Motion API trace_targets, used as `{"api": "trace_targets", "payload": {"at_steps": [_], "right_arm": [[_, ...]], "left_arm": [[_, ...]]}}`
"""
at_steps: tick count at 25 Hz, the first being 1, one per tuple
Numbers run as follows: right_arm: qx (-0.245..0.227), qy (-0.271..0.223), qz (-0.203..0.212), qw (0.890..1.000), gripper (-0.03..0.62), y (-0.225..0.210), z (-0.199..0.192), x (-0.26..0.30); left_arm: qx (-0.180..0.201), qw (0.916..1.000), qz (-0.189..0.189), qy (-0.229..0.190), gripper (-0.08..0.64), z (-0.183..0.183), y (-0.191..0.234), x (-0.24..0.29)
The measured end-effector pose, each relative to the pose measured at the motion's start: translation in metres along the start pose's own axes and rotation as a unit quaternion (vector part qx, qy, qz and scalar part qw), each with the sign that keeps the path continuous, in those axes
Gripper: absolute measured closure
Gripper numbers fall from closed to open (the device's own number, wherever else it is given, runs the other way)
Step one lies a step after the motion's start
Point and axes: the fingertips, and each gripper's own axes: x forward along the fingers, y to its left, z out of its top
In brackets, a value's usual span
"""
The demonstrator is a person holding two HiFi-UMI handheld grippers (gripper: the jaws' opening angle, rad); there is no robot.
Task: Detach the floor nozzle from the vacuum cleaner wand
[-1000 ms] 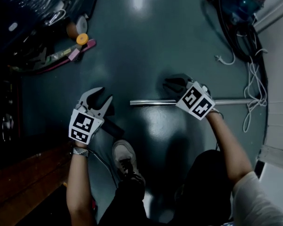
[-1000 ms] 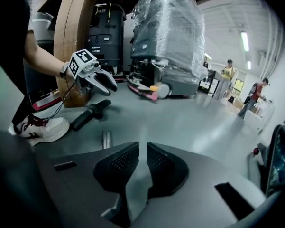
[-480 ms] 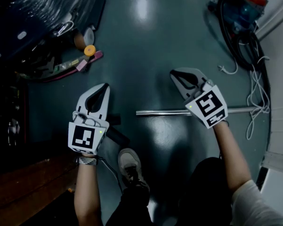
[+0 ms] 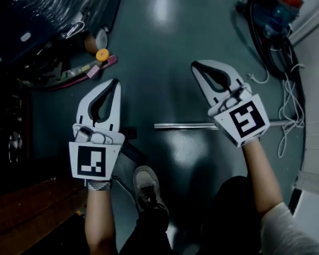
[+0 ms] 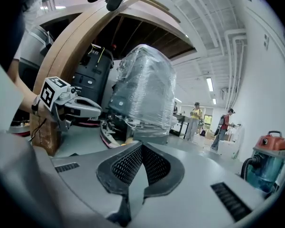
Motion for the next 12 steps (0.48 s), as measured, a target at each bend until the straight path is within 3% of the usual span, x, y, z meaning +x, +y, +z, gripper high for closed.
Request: {"api": "trace_targets", "payload": {"at_steps": [12], "right_arm": [[0.0,0.012,0.006,1.0,0.565,0.004,-0.012,-0.002]], "left_arm": [[-0.006,0.9998,0.003,0.016,0.558,-0.015,-0.001,-0.001]]}}
